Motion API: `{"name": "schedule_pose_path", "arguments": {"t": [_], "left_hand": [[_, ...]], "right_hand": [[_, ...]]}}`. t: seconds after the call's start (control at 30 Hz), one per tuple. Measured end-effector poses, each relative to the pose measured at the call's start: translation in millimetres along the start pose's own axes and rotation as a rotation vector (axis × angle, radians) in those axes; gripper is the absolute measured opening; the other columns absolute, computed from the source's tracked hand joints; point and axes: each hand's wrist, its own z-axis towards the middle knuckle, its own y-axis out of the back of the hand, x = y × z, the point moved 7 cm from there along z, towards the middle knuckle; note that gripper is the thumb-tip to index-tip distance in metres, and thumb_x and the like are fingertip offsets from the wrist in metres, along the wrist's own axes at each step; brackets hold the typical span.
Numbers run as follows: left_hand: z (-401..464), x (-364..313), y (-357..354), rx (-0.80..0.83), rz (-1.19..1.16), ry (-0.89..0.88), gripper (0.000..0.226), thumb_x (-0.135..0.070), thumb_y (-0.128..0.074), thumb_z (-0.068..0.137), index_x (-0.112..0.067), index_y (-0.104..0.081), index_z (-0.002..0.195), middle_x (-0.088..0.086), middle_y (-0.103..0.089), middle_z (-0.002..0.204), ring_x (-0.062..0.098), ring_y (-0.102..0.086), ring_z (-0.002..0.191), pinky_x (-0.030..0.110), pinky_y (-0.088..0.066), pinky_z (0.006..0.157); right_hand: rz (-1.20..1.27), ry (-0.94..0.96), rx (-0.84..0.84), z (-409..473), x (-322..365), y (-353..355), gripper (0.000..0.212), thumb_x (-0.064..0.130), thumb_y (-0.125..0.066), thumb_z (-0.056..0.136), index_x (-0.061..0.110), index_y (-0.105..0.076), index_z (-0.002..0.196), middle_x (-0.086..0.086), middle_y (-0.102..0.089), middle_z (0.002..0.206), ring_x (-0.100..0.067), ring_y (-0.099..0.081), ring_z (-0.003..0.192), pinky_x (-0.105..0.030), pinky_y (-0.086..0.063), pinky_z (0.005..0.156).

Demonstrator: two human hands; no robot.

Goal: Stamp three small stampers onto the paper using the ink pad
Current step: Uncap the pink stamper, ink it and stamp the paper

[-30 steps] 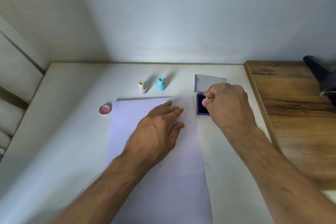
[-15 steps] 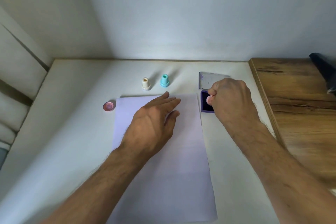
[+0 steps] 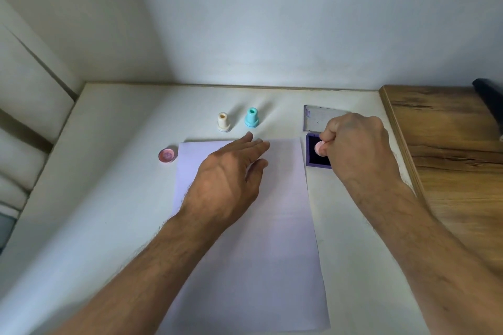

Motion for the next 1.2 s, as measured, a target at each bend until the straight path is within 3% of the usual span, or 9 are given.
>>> {"name": "schedule_pose_path", "arguments": {"t": [0.13, 0.37, 0.47, 0.53, 0.57, 0.7, 0.8, 1.0, 1.2], "left_hand": [[-2.7, -2.0, -0.1, 0.002, 0.003, 0.002, 0.035, -0.017, -0.061, 0.093, -0.019, -0.066, 0.127, -0.003, -0.063, 0.133, 0.008, -0.047, 0.134, 0.023, -0.035, 0.108], [-5.1, -6.4, 14.8, -0.019, 0.045, 0.061, 0.033, -0.025, -0.060, 0.094, -0.026, -0.066, 0.126, -0.001, -0.062, 0.135, 0.013, -0.055, 0.128, 0.021, -0.036, 0.102], [-5.4, -0.4, 26.8, -0.048, 0.026, 0.154, 0.032, -0.030, -0.061, 0.094, -0.033, -0.066, 0.125, -0.003, -0.070, 0.125, 0.020, -0.069, 0.102, 0.027, -0.048, 0.093], [-5.3, 8.8, 30.3, -0.023, 0.034, 0.236, 0.033, -0.037, -0.061, 0.093, -0.041, -0.064, 0.125, -0.008, -0.075, 0.092, 0.010, -0.061, 0.064, 0.022, -0.050, 0.075], [-5.3, 13.5, 32.5, -0.013, 0.042, 0.269, 0.034, -0.039, -0.061, 0.092, -0.044, -0.063, 0.125, -0.011, -0.071, 0.079, 0.008, -0.054, 0.056, 0.018, -0.043, 0.069], [-4.4, 38.5, 49.8, -0.061, -0.024, 0.366, 0.039, -0.025, -0.064, 0.089, -0.044, -0.063, 0.123, -0.007, -0.073, 0.105, 0.018, -0.065, 0.084, 0.024, -0.049, 0.075], [-8.6, 62.8, 59.7, -0.073, -0.007, 0.430, 0.060, -0.002, -0.047, 0.084, -0.047, -0.064, 0.121, -0.009, -0.072, 0.098, 0.012, -0.062, 0.075, 0.020, -0.048, 0.064], [-20.3, 91.5, 68.4, -0.065, 0.026, 0.471, 0.035, -0.019, -0.067, 0.086, -0.040, -0.069, 0.114, -0.012, -0.072, 0.102, 0.016, -0.065, 0.098, 0.032, -0.057, 0.080], [-32.0, 100.2, 63.1, 0.007, 0.046, 0.470, 0.019, -0.028, -0.075, 0.079, -0.040, -0.070, 0.093, -0.022, -0.063, 0.077, 0.010, -0.065, 0.087, 0.024, -0.053, 0.071]], "right_hand": [[-0.102, 0.215, -0.132, -16.0, 16.8, 5.8, 0.011, 0.003, -0.057, 0.085, 0.000, -0.068, 0.086, -0.019, -0.067, 0.086, -0.037, -0.064, 0.080, -0.042, -0.056, 0.074], [-0.011, 0.054, -0.072, -9.7, 7.0, 7.3, 0.014, 0.007, -0.073, 0.081, 0.004, -0.072, 0.094, -0.016, -0.067, 0.101, -0.032, -0.064, 0.090, -0.040, -0.057, 0.078], [0.007, 0.117, -0.122, -14.4, 8.5, 13.9, 0.011, 0.008, -0.075, 0.077, 0.011, -0.074, 0.088, -0.011, -0.071, 0.093, -0.028, -0.065, 0.084, -0.037, -0.057, 0.074], [0.117, 0.141, -0.113, -15.8, 13.0, 16.9, 0.016, 0.011, -0.078, 0.074, 0.016, -0.075, 0.088, -0.006, -0.073, 0.087, -0.023, -0.069, 0.082, -0.034, -0.058, 0.075], [0.236, 0.152, -0.092, -16.7, 18.3, 17.0, 0.019, 0.012, -0.080, 0.071, 0.020, -0.075, 0.088, -0.001, -0.074, 0.082, -0.018, -0.070, 0.078, -0.030, -0.058, 0.073], [1.014, 0.035, 0.180, -27.9, 51.1, -7.0, 0.019, 0.003, -0.075, 0.078, 0.016, -0.077, 0.091, -0.001, -0.077, 0.078, -0.014, -0.073, 0.065, -0.024, -0.059, 0.063], [1.441, -0.170, 0.495, -46.1, 71.9, -43.6, 0.017, -0.006, -0.060, 0.086, 0.003, -0.075, 0.091, -0.010, -0.077, 0.087, -0.016, -0.074, 0.078, -0.023, -0.059, 0.066], [1.652, -0.272, 0.691, -67.3, 95.6, -66.4, 0.021, 0.000, -0.063, 0.073, 0.002, -0.078, 0.087, -0.009, -0.077, 0.094, -0.016, -0.074, 0.083, -0.021, -0.058, 0.065], [1.694, -0.264, 0.719, -74.5, 114.2, -73.7, 0.023, 0.000, -0.062, 0.074, 0.002, -0.078, 0.090, -0.008, -0.076, 0.096, -0.016, -0.074, 0.083, -0.021, -0.058, 0.066]]}}
